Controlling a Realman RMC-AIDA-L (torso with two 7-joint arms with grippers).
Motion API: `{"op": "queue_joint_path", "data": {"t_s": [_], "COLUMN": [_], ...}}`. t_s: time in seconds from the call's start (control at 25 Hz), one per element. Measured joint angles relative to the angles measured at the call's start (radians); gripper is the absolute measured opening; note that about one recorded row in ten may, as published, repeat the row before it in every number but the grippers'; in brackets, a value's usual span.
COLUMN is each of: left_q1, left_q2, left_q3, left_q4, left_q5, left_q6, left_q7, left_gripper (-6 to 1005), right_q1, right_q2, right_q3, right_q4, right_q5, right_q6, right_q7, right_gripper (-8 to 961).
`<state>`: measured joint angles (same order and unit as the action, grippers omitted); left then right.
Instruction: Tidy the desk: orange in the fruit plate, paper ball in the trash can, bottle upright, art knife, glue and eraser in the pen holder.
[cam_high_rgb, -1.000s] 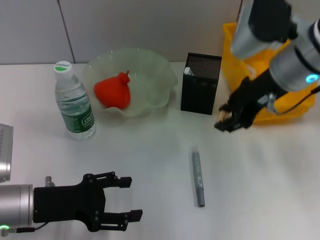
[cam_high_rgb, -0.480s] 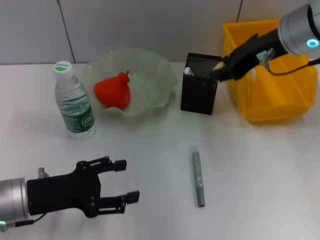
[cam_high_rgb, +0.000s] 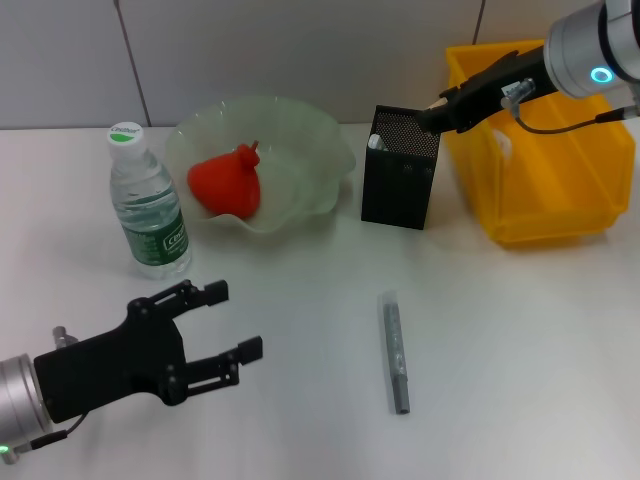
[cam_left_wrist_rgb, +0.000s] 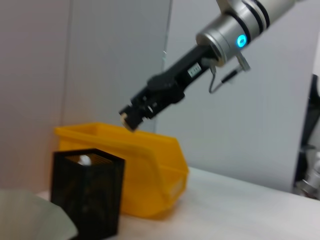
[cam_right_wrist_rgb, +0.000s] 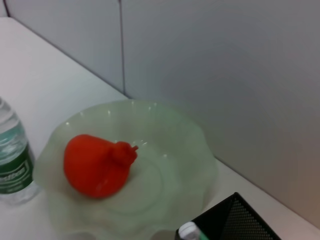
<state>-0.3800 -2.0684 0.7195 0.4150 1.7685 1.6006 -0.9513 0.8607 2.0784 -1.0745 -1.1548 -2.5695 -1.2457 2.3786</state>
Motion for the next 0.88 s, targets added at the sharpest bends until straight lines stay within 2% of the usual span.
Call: {"op": "queue_joint_path", "data": {"t_s": [0.28,0.48,0.88], "left_q1": [0.002,0.001,-0.004], "left_q2": [0.0,-0.001,-0.002], "left_q3": [-0.109,-0.121,-0.131], "left_q4": [-0.095,-0.142,-0.155], "left_q5": [-0.001,-0.001,-0.002], "left_q6": [-0.024,-0.049,-0.053], "left_q7": [0.136,0.205,0.212], "left_gripper": [840,841,841], "right_q1": [0.024,0.045,0.077], "right_q2": [0.0,0.0,0.0], "right_q3": [-0.002,-0.004,-0.04], "right_q4": [0.097,0.165,0.269], "right_q5": [-0.001,-0.002,-0.002], "right_q6": [0.094,0.164,0.268], "right_q7": [0.001,0.0,-0.01], "right_gripper": [439,443,450]}}
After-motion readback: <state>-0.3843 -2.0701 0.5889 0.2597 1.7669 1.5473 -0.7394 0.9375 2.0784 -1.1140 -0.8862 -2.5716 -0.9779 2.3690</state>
